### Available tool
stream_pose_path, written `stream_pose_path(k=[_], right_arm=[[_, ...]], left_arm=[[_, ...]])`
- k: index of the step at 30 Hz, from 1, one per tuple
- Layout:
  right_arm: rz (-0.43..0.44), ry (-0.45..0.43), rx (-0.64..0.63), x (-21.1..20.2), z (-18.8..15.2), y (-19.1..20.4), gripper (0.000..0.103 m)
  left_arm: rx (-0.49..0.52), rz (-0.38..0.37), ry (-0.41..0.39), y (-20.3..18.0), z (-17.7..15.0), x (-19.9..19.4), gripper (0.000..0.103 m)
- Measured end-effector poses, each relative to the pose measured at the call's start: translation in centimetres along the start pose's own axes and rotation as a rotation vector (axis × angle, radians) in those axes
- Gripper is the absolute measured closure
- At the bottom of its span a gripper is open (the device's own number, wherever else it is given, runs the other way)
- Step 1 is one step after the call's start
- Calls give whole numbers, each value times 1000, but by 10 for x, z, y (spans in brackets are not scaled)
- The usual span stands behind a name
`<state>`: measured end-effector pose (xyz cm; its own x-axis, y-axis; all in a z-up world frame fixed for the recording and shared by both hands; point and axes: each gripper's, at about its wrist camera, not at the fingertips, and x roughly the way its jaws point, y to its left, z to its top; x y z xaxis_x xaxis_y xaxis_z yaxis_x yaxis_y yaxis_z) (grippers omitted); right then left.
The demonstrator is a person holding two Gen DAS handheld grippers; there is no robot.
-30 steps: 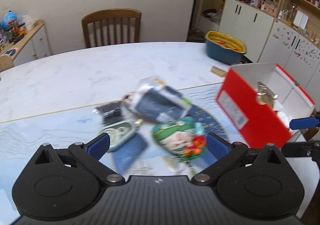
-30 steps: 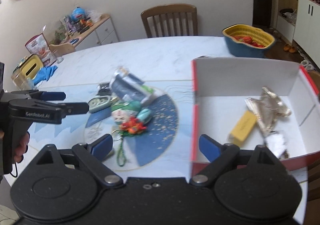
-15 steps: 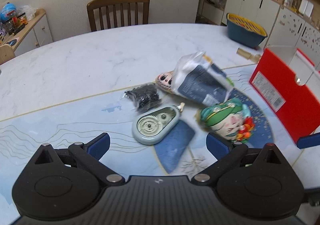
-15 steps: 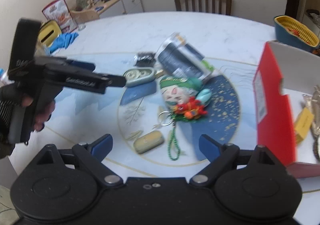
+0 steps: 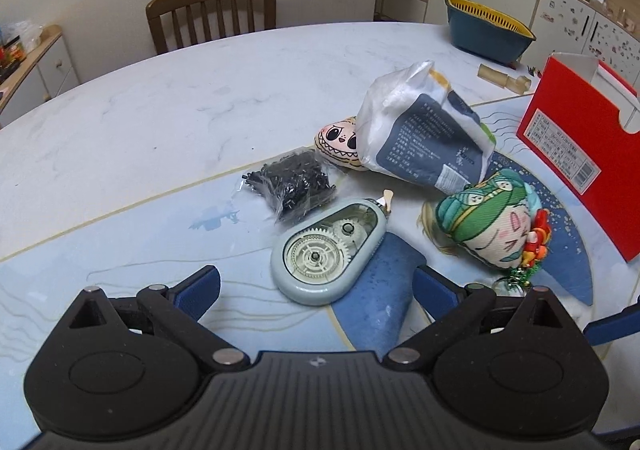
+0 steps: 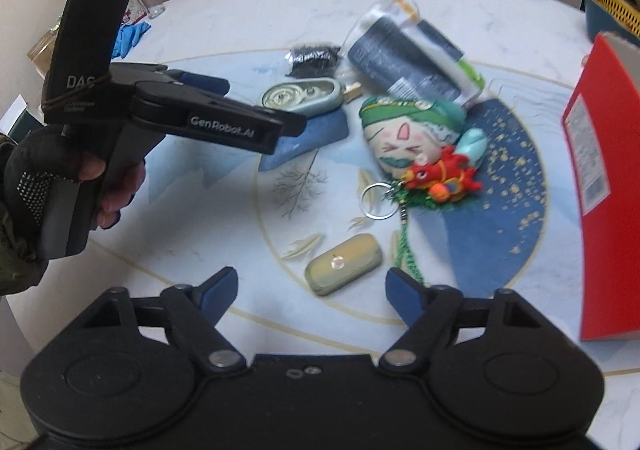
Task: Organize objects
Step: 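Grasp pale green tape dispenser with left tool while right tool grasps beige tube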
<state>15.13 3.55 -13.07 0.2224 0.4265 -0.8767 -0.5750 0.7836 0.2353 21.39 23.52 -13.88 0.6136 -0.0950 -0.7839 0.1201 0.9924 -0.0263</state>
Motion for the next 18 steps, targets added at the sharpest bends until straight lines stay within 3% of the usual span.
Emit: stream_pose_path(k=[11,18], right_arm=[[-53,69,49,25,5,1,36],[-80,59,75,25,11,-1,56]], left_arm=[[50,-26,-29,3,9,18,1],[77,-44,-32,-1,11,25,19]])
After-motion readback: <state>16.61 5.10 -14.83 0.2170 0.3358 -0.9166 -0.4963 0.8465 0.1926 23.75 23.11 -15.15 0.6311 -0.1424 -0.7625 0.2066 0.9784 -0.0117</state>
